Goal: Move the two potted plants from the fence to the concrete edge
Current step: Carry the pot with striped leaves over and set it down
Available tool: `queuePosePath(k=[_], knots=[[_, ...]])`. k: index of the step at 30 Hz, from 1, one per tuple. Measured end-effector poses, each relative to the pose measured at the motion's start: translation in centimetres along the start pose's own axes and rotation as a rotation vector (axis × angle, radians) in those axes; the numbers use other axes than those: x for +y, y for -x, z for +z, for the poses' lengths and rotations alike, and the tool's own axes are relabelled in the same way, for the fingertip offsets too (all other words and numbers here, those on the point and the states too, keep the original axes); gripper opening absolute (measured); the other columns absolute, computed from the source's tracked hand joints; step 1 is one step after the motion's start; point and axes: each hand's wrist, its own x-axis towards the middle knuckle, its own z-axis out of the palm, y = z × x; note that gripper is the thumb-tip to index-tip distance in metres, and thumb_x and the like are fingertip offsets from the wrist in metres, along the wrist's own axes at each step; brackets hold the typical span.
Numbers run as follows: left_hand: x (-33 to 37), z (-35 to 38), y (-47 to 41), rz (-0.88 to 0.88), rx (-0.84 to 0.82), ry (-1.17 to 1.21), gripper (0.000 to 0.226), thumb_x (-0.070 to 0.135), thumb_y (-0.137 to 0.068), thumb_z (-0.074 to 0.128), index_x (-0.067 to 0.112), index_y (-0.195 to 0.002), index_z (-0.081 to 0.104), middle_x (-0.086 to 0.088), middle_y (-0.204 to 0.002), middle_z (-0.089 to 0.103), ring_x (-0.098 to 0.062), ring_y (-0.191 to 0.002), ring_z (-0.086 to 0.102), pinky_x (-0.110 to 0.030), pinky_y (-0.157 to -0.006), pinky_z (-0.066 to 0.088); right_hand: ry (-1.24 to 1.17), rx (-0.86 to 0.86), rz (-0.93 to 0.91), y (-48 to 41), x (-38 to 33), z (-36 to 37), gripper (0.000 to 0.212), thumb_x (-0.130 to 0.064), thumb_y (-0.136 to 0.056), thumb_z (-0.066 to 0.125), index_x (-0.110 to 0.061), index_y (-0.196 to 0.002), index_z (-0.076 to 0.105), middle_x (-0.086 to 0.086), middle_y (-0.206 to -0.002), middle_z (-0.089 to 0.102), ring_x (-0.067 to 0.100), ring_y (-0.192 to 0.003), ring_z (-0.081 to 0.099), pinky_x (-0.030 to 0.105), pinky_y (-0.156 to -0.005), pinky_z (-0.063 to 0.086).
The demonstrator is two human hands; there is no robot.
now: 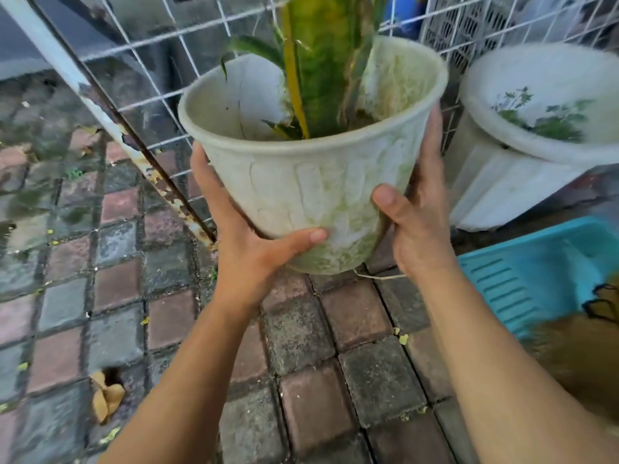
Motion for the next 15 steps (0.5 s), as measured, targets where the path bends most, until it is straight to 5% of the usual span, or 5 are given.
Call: queuePosePath(k=[4,7,10,12,15], knots=[[8.7,-2.0,-2.6,-0.05,0.043,-0.008,0.137,0.013,-0.071,0.089,0.033,-0.158,-0.016,-0.007,-0.18,0.002,-0.026,-0.164,0.028,-0.059,-0.127,0.039,0.0,-0.091,0.006,-3.1,-8.6,3.5,0.116,-0.057,-0.074,0.088,-0.029,-0.164,0.021,-0.004,-0.156,0.041,0.011,-0.148,0.045,0.044,-0.12,0.044],[17.0,-3.7,-4.6,-0.073,0.074,0.028,0.147,0.019,-0.071,0.095,0.036,-0.16,-0.021,-0.01,-0.181,-0.002,-0.032,-0.165,0.026,-0.066,-0.124,0.039,-0.031,-0.14,0.009,-5.5,-16.7,6.1,0.106,-0.059,-0.072,0.09,-0.04,-0.158,0.031,0.009,-0.167,0.033,0.027,-0.156,0.036,0.055,-0.122,0.04],[26.6,-5.3,-6.4,-0.09,0.106,0.056,0.143,0.034,-0.069,0.099,0.042,-0.156,-0.014,-0.005,-0.182,0.001,-0.033,-0.165,0.026,-0.068,-0.123,0.039,-0.117,-0.241,0.047,-7.6,-25.6,8.6,0.099,-0.045,-0.076,0.092,-0.045,-0.157,0.035,0.005,-0.172,0.032,0.024,-0.156,0.038,0.043,-0.116,0.047],[33.5,-6.3,-7.7,-0.096,0.129,0.064,0.143,0.023,-0.068,0.099,0.042,-0.158,-0.01,-0.003,-0.181,0.007,-0.034,-0.164,0.029,-0.069,-0.121,0.04,-0.13,-0.266,0.077,-8.7,-32.3,10.4,0.099,-0.043,-0.076,0.093,-0.044,-0.158,0.036,0.01,-0.173,0.03,0.028,-0.155,0.04,0.041,-0.114,0.049],[44.1,-8.4,-8.8,-0.096,0.141,0.048,0.127,0.007,-0.068,0.091,0.051,-0.153,0.007,0.019,-0.167,0.036,-0.024,-0.156,0.043,-0.057,-0.118,0.05,-0.119,-0.301,0.101,-10.0,-42.8,13.6,0.097,-0.047,-0.075,0.093,-0.05,-0.155,0.039,0.016,-0.172,0.029,0.036,-0.156,0.037,0.057,-0.117,0.046]])
